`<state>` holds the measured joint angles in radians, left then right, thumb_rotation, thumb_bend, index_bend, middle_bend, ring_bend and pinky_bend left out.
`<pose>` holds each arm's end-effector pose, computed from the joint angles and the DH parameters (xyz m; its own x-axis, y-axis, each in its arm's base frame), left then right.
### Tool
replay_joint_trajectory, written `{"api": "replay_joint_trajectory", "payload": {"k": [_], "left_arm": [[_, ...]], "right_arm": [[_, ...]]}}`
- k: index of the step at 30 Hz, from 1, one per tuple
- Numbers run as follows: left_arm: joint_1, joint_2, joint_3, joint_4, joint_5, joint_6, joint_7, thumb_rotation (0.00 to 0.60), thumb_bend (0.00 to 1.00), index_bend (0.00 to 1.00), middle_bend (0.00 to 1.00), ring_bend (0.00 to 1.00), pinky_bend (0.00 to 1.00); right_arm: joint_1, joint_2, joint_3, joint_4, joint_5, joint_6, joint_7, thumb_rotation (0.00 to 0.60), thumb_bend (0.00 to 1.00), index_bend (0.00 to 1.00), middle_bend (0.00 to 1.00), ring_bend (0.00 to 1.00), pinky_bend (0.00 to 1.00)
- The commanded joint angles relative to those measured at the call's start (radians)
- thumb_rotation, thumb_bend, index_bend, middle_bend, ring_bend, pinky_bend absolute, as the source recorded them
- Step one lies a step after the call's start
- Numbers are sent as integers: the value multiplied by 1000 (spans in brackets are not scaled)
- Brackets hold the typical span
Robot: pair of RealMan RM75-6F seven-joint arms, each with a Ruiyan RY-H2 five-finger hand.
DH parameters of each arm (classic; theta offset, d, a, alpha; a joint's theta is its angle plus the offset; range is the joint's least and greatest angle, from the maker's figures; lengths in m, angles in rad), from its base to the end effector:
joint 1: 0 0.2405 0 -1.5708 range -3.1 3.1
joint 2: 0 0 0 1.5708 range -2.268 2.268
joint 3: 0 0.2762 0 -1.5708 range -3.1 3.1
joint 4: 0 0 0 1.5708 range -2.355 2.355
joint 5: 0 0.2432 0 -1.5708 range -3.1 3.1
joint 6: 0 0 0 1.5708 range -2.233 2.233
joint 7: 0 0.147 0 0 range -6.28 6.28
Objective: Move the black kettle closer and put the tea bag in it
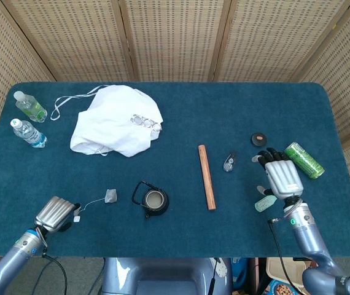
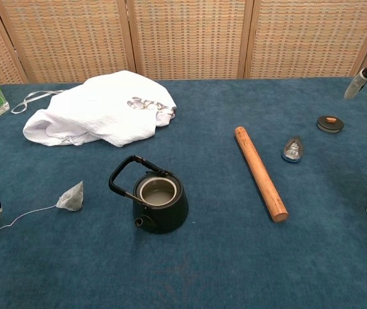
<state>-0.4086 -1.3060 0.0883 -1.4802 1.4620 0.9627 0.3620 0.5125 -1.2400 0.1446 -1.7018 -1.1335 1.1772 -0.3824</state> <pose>-0.3265 0.2404 0.0016 0.7366 0.3702 0.5660 0.6758 -0.4368 -0.5937 -0.2415 -0.3259 0.0678 0.4966 -0.1215 0.8594 -0.8650 -0.1508 0.4785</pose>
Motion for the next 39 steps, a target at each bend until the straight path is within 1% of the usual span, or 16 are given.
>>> {"api": "replay_joint_trajectory", "payload": {"k": [1,21,39], "left_arm": [[-2,-2,1,0,-2,-1,1,600,316,501,759,686,673],[-9,-11,7,-11,-13,-3,15,600,316,502,759,686,673],[-14,-31,5,3,-37,-4,27,600,316,504,759,689,675]], "right_arm": [[-1,1,1,0,0,1,0,600,291,321,315,174,270],[-13,8,3,-4,-4,-2,9,600,291,321,314,174,270],[-20,13,4,-8,0,-8,8,600,291,321,315,174,270]]}}
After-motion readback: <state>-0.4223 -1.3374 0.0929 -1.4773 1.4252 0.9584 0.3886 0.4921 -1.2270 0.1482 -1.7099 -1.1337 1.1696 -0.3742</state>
